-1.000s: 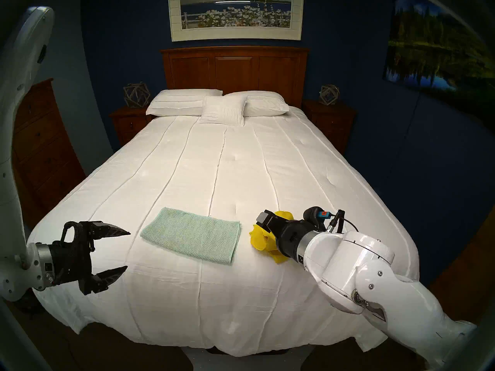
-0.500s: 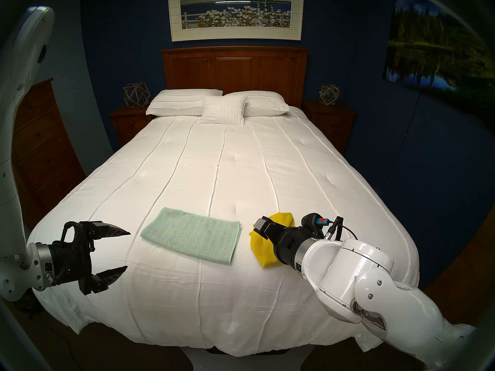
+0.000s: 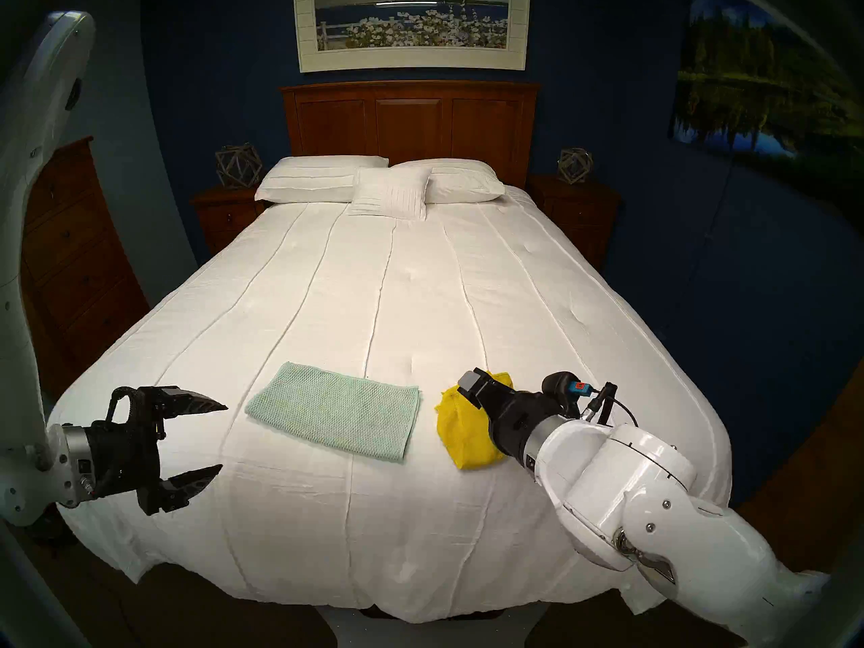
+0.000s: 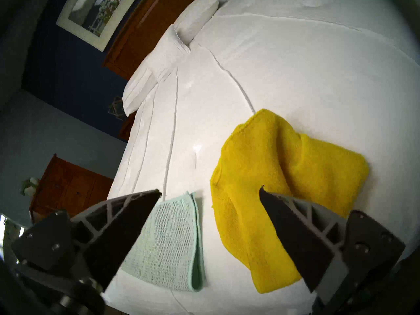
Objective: Fold the hand towels twice and stack them up
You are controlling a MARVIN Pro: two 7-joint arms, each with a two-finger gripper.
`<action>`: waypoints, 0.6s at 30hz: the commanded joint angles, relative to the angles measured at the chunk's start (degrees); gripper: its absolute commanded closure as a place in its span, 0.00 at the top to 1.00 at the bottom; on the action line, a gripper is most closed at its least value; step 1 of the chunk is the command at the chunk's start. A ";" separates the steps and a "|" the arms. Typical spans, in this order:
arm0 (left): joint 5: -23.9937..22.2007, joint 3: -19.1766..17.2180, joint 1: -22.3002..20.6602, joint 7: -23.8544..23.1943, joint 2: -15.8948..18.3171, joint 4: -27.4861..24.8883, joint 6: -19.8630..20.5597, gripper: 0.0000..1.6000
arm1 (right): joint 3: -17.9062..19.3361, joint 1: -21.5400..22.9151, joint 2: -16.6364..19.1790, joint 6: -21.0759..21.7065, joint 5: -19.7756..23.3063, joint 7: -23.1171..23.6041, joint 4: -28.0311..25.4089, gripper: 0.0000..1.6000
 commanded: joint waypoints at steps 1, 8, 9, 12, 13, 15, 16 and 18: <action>-0.14 -0.03 -0.22 -0.26 0.10 -0.04 -0.02 1.00 | 3.98 -1.94 -1.82 -6.82 -0.87 0.64 -2.48 1.00; -0.14 1.18 -0.72 -0.40 -0.41 1.02 0.24 1.00 | 7.33 -6.85 -0.61 -13.25 -2.63 1.30 -2.48 1.00; -0.14 1.39 -0.66 -0.28 -0.55 1.22 0.37 1.00 | 7.76 -7.36 -0.53 -13.94 -2.83 1.02 -2.48 1.00; -0.14 1.52 0.23 0.05 -1.06 1.16 -0.08 1.00 | 8.68 -8.85 -0.16 -15.26 -2.51 1.40 -2.48 1.00; -0.14 1.45 0.80 0.29 -1.29 0.97 -1.31 1.00 | 8.85 -9.44 0.27 -15.41 -2.49 1.77 -2.48 1.00; -0.14 1.06 1.53 0.46 -0.96 0.81 -1.65 1.00 | 9.09 -10.76 0.84 -16.15 -2.59 2.74 -2.48 1.00; -0.14 0.78 1.77 0.59 -0.91 0.82 -1.86 1.00 | 9.16 -11.05 0.95 -16.36 -2.63 2.95 -2.48 1.00; -0.14 -0.35 2.62 1.08 -0.82 0.73 -2.64 1.00 | 9.30 -11.63 1.09 -16.84 -2.64 3.73 -2.48 1.00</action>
